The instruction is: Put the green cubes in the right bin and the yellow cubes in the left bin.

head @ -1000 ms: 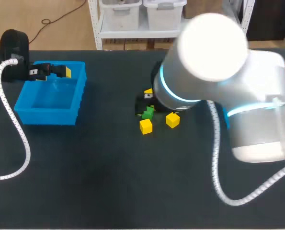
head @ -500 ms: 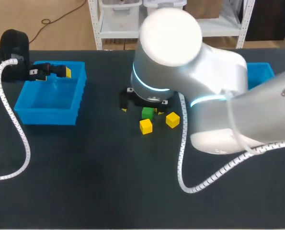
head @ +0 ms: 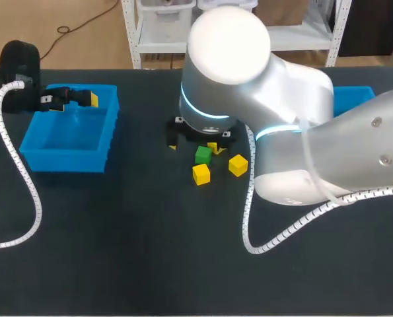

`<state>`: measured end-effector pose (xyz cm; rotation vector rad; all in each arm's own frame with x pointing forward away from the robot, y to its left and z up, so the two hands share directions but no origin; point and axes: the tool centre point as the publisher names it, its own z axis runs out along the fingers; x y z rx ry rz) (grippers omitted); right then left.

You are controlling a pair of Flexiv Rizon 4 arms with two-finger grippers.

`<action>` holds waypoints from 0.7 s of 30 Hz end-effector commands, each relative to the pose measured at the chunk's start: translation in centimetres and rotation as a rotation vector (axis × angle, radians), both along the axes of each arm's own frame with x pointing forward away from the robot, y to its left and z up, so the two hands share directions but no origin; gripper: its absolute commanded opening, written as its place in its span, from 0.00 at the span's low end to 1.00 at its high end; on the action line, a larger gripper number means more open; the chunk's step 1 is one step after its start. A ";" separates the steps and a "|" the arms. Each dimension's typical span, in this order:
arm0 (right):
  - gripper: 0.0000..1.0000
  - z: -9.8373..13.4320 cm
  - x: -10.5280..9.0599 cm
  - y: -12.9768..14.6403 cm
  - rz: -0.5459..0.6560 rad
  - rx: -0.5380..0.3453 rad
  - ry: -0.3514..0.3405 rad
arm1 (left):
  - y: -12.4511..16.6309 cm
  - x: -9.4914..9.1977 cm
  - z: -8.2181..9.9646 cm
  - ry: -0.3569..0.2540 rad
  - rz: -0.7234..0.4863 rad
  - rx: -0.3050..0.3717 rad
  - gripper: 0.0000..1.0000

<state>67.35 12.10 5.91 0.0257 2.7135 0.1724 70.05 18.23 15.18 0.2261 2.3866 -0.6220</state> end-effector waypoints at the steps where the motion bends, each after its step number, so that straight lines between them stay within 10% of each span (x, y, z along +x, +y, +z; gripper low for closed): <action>1: 1.00 0.0 -0.1 -0.1 0.000 0.001 -0.002 | 0.2 0.0 -0.2 -0.007 -0.006 -0.010 1.00; 21: 1.00 -2.7 2.3 -0.4 -0.030 -0.020 0.029 | 0.2 0.0 -0.2 -0.007 -0.006 -0.010 1.00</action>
